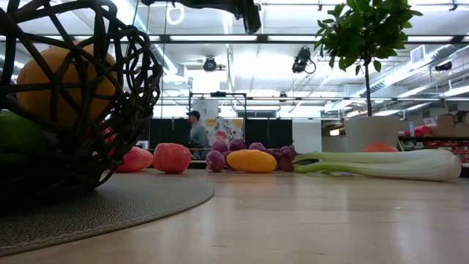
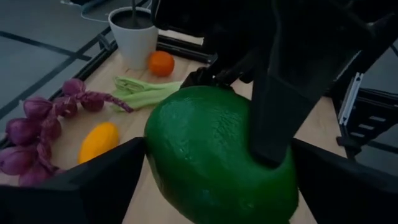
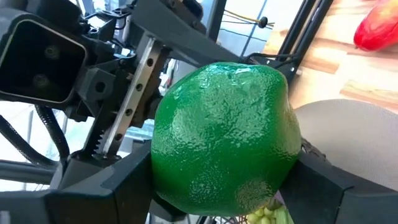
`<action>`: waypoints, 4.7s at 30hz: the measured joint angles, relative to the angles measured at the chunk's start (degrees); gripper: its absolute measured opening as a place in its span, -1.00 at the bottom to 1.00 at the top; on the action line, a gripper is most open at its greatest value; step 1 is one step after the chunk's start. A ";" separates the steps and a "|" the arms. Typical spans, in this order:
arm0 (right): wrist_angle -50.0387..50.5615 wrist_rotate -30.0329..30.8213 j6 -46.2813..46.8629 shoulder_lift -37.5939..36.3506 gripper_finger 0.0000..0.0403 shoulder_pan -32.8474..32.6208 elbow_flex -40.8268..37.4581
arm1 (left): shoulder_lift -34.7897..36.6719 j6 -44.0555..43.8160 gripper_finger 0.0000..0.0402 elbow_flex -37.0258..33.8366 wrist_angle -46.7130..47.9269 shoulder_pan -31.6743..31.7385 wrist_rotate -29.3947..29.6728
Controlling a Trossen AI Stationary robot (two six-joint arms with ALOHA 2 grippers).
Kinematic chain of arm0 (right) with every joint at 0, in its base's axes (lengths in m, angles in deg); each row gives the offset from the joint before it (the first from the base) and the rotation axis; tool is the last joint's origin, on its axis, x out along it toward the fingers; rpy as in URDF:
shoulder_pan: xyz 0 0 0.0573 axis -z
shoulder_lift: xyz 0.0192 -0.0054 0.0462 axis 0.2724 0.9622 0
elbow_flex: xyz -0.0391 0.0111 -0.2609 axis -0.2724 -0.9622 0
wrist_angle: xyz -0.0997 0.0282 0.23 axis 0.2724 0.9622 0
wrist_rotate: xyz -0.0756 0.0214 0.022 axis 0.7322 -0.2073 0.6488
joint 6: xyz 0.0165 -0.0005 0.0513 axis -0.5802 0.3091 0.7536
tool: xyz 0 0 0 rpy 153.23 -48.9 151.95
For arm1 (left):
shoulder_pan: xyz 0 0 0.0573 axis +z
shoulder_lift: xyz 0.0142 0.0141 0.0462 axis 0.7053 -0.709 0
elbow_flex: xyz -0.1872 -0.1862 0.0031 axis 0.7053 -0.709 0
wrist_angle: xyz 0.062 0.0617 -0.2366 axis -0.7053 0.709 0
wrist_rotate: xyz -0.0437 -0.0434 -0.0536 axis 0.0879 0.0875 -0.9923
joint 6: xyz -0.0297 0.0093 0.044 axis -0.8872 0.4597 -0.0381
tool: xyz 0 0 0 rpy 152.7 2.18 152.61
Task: Build produce basket
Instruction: Put the green lime into the black basket
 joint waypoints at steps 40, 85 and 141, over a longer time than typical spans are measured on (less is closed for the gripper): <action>-1.00 -1.05 -2.74 -0.17 0.47 -0.61 0.28 | -0.20 -4.97 0.94 -0.24 -4.96 0.53 -2.28; 9.64 -29.75 -10.47 -0.02 0.67 8.13 0.15 | -1.11 -34.54 0.78 -0.13 26.80 -17.84 -16.30; 3.43 -7.96 -6.87 16.26 0.60 -4.83 8.28 | -7.54 -35.49 0.78 -0.15 15.78 -13.15 -18.90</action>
